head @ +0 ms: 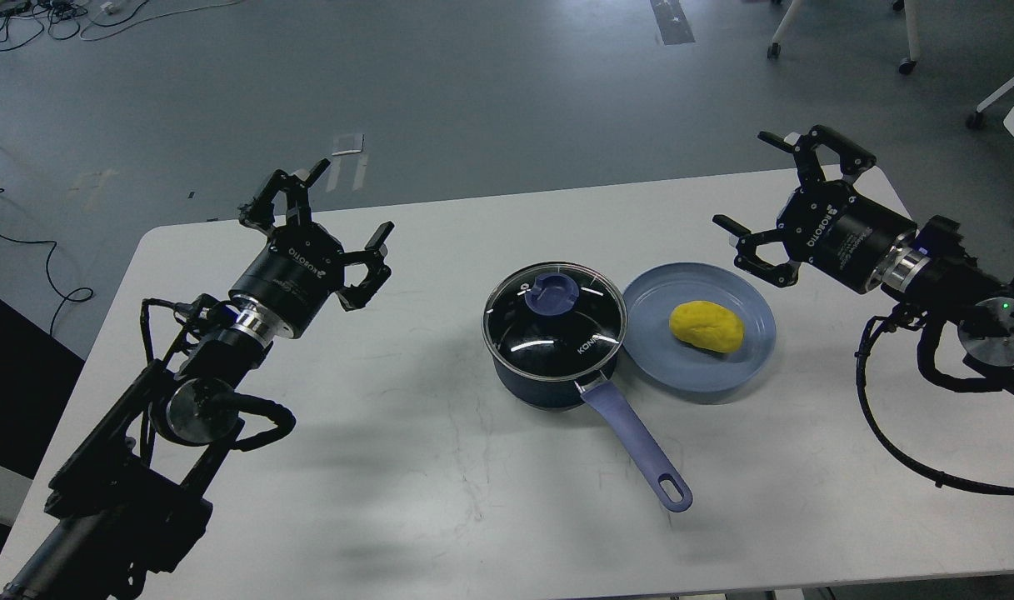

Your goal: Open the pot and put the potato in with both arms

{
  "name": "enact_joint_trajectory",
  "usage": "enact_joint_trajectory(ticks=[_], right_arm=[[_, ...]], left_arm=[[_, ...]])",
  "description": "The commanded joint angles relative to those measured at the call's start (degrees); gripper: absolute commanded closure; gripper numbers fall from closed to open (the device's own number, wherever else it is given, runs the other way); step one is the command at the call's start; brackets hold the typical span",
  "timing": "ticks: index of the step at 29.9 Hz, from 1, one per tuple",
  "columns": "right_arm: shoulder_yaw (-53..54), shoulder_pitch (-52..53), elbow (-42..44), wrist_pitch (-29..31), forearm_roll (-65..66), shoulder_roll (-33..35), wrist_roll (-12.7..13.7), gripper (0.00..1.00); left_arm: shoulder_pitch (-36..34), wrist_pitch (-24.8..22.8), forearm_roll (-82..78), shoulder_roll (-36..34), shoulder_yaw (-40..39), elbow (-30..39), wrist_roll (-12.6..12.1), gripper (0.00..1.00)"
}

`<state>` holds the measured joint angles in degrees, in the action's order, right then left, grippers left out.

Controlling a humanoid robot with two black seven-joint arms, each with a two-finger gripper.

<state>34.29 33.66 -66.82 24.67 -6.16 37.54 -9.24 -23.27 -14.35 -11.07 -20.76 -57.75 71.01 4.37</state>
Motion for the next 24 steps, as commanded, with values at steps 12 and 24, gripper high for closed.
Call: enact_joint_trajectory(ticks=[12,24], right_arm=[[-0.1,2.9,-0.07,0.2,2.82,1.3,0.02,0.0],[0.6,2.9,-0.07,0.02,2.74,2.45,0.02,0.0]], left_arm=[[1.91,0.11,-0.09,0.63,0.09,1.67,-0.32,0.02],[2.0,2.74,-0.27,0.1,0.27,3.07,-0.67,0.02]])
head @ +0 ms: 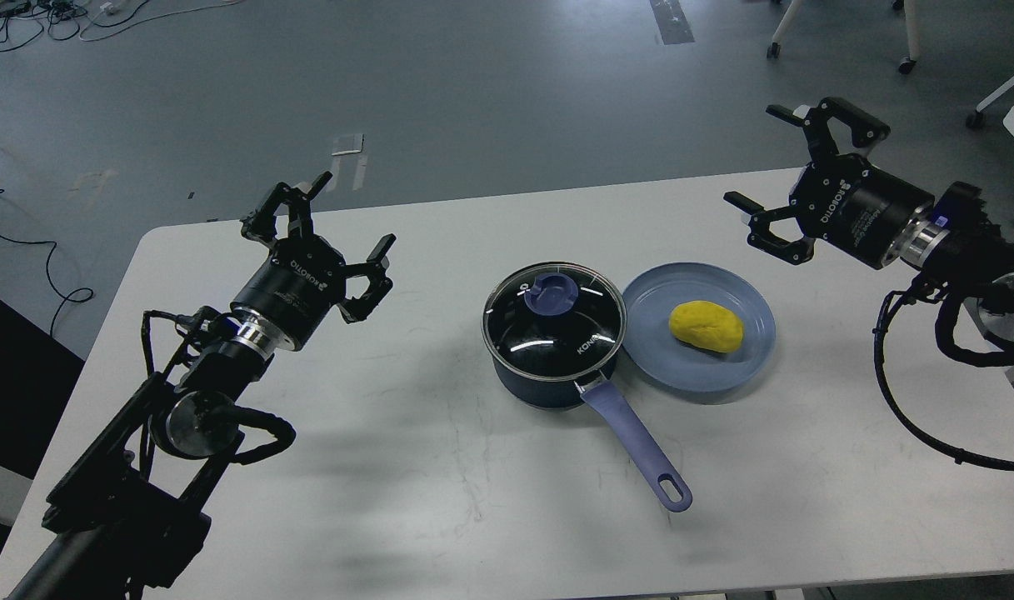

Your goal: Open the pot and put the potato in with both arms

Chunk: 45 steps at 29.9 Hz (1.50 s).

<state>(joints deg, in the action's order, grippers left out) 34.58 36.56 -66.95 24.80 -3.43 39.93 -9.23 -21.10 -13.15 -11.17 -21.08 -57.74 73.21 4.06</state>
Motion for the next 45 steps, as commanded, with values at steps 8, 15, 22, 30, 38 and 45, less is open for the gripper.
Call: enact_joint_trajectory(ticks=[8,15,22,30,38,45], right_arm=[[0.49,0.18,0.24,-0.1,-0.09,-0.03,0.26,0.0],[0.49,0.44,0.16,-0.1,-0.09,-0.03,0.26,0.0],[1.63,-0.26,0.86,-0.45,-0.09,1.2,0.09,0.0],[3.92,-1.4,3.67,-0.89,-0.18,1.03,-0.18,0.0],[4.44,-1.49,4.46,-1.15,-0.18,1.2,-3.34,0.0],[4.88,-1.49,5.25,-1.95,-0.18,1.2,-3.52,0.0]], left_arm=[[0.01,4.89,-0.17,1.48,0.53,4.4,-0.81,0.02],[-0.6,5.59,-10.13,0.96,0.79,4.57,-0.11,0.02],[-2.8,13.41,-49.36,-0.71,1.76,9.13,0.33,0.02],[-11.66,14.29,-74.6,-3.35,11.66,13.98,0.51,0.02],[-19.94,15.08,-100.51,-1.6,27.59,12.13,-6.0,0.02],[-22.23,12.36,-109.24,-0.19,30.23,8.79,-4.59,0.02]])
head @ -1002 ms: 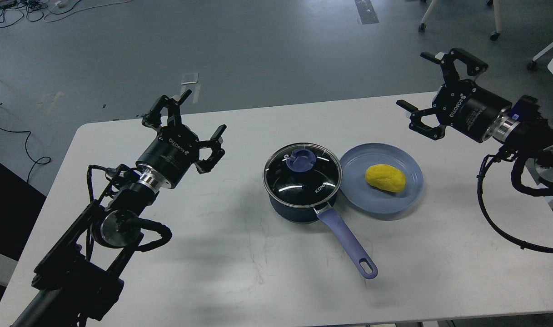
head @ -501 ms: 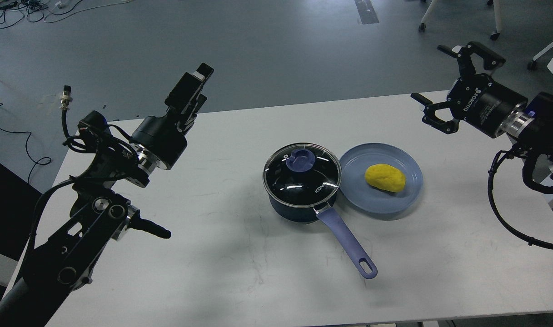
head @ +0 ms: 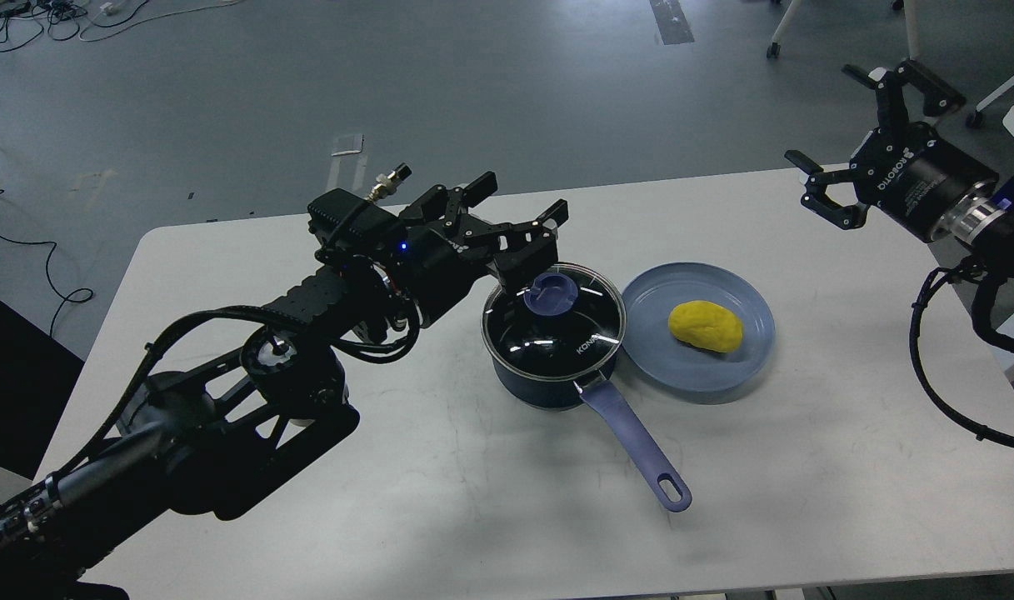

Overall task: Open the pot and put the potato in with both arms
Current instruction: 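Reach the left gripper over the saucepan toward the blue lid knob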

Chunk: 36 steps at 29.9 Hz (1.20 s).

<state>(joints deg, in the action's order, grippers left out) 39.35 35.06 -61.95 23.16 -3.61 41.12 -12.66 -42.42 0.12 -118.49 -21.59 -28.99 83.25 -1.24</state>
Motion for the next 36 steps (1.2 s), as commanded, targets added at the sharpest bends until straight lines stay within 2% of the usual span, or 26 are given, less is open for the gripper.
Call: enact_joint_trajectory(ticks=[1,3,9,12,15,18,19,27,30,36], right_arm=[[0.11,0.0,0.16,-0.31,0.0,0.01,-0.09,0.0],[0.37,0.0,0.16,-0.4,0.0,0.01,-0.26,0.0],[0.55,0.0,0.16,-0.57,0.0,0.18,-0.35,0.0],[0.46,-0.08,0.16,-0.84,0.0,1.06,-0.35,0.0],[0.46,-0.08,0.25,-1.19,0.0,1.33,-0.35,0.0],[0.55,-0.08,0.16,-2.15,0.0,1.59,-0.35,0.0],[0.55,-0.08,0.16,-2.33,0.0,1.59,-0.35,0.0],[0.9,-0.17,0.33,-2.51,0.0,1.68,-0.35,0.0],[0.82,-0.26,0.33,-2.68,0.0,1.68,-0.44,0.0],[0.9,-0.26,0.33,-3.74,0.0,1.59,-0.44,0.0]], left_arm=[[-1.09,-0.91,-4.71,0.49,2.7,-1.94,1.67,0.02],[-0.92,-0.91,-6.51,1.19,3.15,-3.09,2.64,0.02],[-0.12,-0.91,-6.51,3.74,3.94,-4.23,3.08,0.02],[-0.21,-0.91,-6.51,5.67,4.21,-5.89,5.28,0.02],[-0.21,-0.91,-6.51,7.08,4.21,-7.91,6.24,0.02],[0.14,-0.91,-6.51,8.48,4.21,-10.03,9.93,0.02],[0.23,-0.91,-6.51,8.75,4.21,-10.12,10.29,0.02],[0.58,-0.21,-6.51,8.58,3.68,-11.44,10.21,0.02],[0.58,2.24,-6.51,8.84,3.77,-13.45,10.12,0.02],[0.76,2.87,-6.51,8.67,4.03,-14.43,10.12,0.02]])
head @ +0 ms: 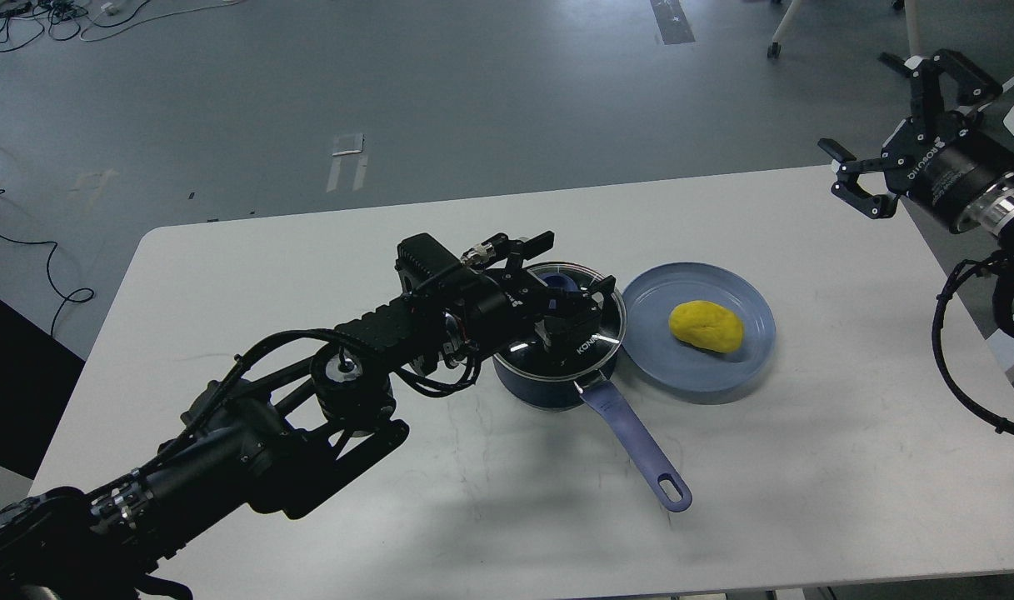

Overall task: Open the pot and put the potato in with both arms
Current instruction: 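Reach the left gripper over the saucepan toward the blue lid knob, then close the left gripper on the blue knob of the glass lid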

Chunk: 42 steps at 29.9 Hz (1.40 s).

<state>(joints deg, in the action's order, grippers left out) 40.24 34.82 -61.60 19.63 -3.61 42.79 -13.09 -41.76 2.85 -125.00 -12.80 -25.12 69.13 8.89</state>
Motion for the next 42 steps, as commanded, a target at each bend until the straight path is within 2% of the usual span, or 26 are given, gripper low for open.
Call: enact_joint_trajectory(ticks=[1,6,24,34,42], right_arm=[[0.02,-0.01,-0.01,-0.2,0.0,-0.08,-0.01,0.0],[0.02,-0.01,-0.01,-0.29,0.0,-0.08,0.08,0.0],[0.02,-0.01,0.08,-0.82,0.0,0.01,0.08,0.0],[0.28,-0.01,0.08,-0.82,0.0,0.18,0.08,0.0],[0.19,-0.01,0.52,-0.73,0.09,0.27,0.08,0.0]], left_arm=[[0.1,0.14,0.0,-0.12,0.24,-0.4,-0.01,0.02],[0.1,0.14,0.0,0.06,0.33,-2.68,-0.01,0.02],[0.37,0.05,0.0,-1.26,0.68,-3.04,0.17,0.02],[-0.6,-0.04,0.0,-1.97,4.9,-3.04,0.17,0.02],[-0.6,-0.21,0.0,-1.79,5.08,-3.65,0.17,0.02]])
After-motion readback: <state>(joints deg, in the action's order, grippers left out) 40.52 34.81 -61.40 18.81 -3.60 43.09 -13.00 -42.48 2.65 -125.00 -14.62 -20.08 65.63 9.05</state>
